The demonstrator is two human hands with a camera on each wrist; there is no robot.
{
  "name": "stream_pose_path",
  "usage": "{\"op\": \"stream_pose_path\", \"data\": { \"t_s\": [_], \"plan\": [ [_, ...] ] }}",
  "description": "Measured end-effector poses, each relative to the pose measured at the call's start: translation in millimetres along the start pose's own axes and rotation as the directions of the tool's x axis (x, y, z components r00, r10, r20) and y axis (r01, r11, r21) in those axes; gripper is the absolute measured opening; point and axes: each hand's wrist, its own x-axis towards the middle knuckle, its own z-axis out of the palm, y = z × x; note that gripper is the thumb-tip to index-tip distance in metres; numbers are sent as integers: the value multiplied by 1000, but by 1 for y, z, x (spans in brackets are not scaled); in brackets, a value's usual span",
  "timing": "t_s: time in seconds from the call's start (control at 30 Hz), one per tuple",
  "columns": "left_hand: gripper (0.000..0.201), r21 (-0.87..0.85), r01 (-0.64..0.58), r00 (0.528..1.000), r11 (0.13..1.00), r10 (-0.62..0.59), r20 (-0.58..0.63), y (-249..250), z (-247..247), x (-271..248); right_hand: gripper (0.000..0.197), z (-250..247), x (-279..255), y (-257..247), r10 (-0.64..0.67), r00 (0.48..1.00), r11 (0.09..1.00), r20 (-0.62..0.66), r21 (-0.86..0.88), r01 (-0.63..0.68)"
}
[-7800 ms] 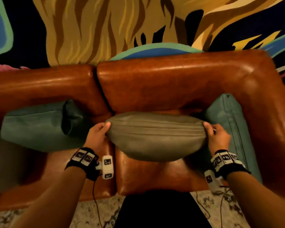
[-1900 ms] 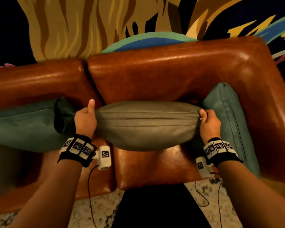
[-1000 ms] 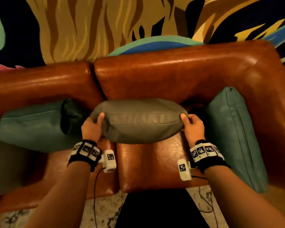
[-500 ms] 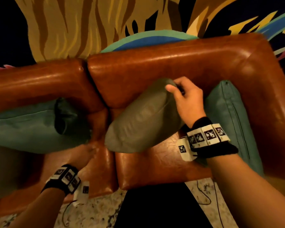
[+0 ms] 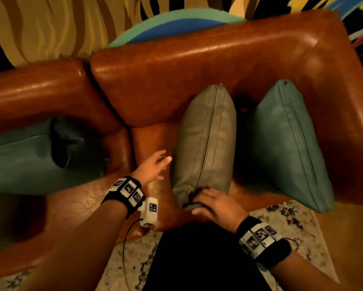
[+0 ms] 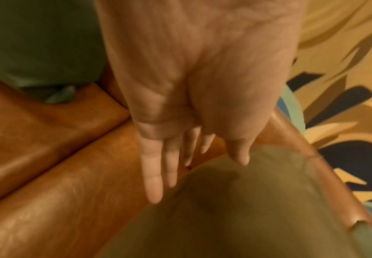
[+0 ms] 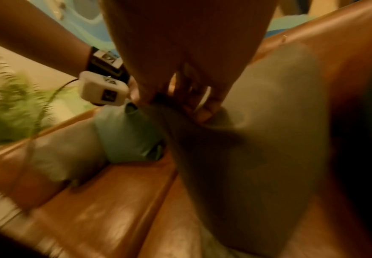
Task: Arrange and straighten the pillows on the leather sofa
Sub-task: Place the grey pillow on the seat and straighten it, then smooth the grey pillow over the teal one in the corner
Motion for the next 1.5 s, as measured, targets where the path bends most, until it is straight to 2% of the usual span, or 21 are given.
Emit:
{"op": "stream_pose_path", "data": {
  "t_s": [0.03,0.07,0.1,0.13,0.17,0.2,0.23,0.37,0.47,0.6,0.73,0.87,0.97,1.03,1.1,1.2,1.27,1.33,1.4,1.43,1.5],
  "plan": [
    [59,23,5,1000,1000,-6,24,0,2,7,39,-10,-3,11,111,987,988,-119,125,-96],
    [63,42,24,998,999,-26,49,0,5,11,31,-18,-7,31,312,914,922,-259,313,-227],
    [64,56,34,997,998,-38,62,-1,7,16,26,-25,-9,53,502,780,827,-373,470,-308],
    [64,72,45,996,996,-50,70,1,7,20,29,-33,-10,73,669,635,697,-386,623,-356],
    [61,76,42,996,996,-48,78,2,7,27,35,-35,-10,94,773,535,575,-339,731,-368],
    [56,60,48,995,997,-53,80,7,7,30,33,-35,-9,111,837,492,443,-237,822,-358],
    [52,28,51,995,998,-54,87,11,9,33,25,-32,-7,125,857,499,332,-128,878,-345],
    [51,-76,121,982,990,-108,154,16,19,51,51,-40,13,138,815,568,76,117,950,-304],
    [54,-83,163,957,983,-137,257,17,42,65,42,-43,25,137,789,553,-142,268,955,-261],
    [28,-34,75,962,997,-63,267,39,51,76,35,-38,40,124,700,666,-103,256,960,-260],
    [37,291,-135,963,947,57,262,76,17,83,39,-30,53,104,627,716,-122,308,946,-301],
    [39,440,-245,935,864,91,342,120,-19,79,33,-29,70,79,488,690,-249,534,843,-476],
    [45,604,-281,914,746,16,405,136,-36,63,63,-36,75,90,574,646,-166,504,844,-510],
    [53,605,-294,913,740,29,408,126,-42,48,88,-55,78,104,743,627,18,235,929,-369],
    [70,544,-259,927,798,48,372,100,-46,34,99,-82,85,120,826,562,237,-42,931,-279],
    [91,392,-58,979,918,-25,204,50,-53,8,52,-119,99,145,794,540,498,-279,808,-315],
    [92,285,121,984,951,-153,92,17,-60,-9,34,-132,104,156,791,531,553,-304,726,-408],
    [80,162,315,929,935,-338,149,-6,-63,-26,30,-135,106,166,797,530,571,-290,649,-503],
    [52,3,369,896,929,-357,265,-13,-61,-40,31,-138,108,168,805,531,567,-266,610,-553],
    [48,-80,358,912,930,-330,245,-11,-60,-43,34,-144,108,170,794,549,579,-260,598,-554],
    [54,-235,248,969,940,-242,56,-6,-71,-44,36,-159,105,164,739,618,636,-268,581,-508]
  ]
}}
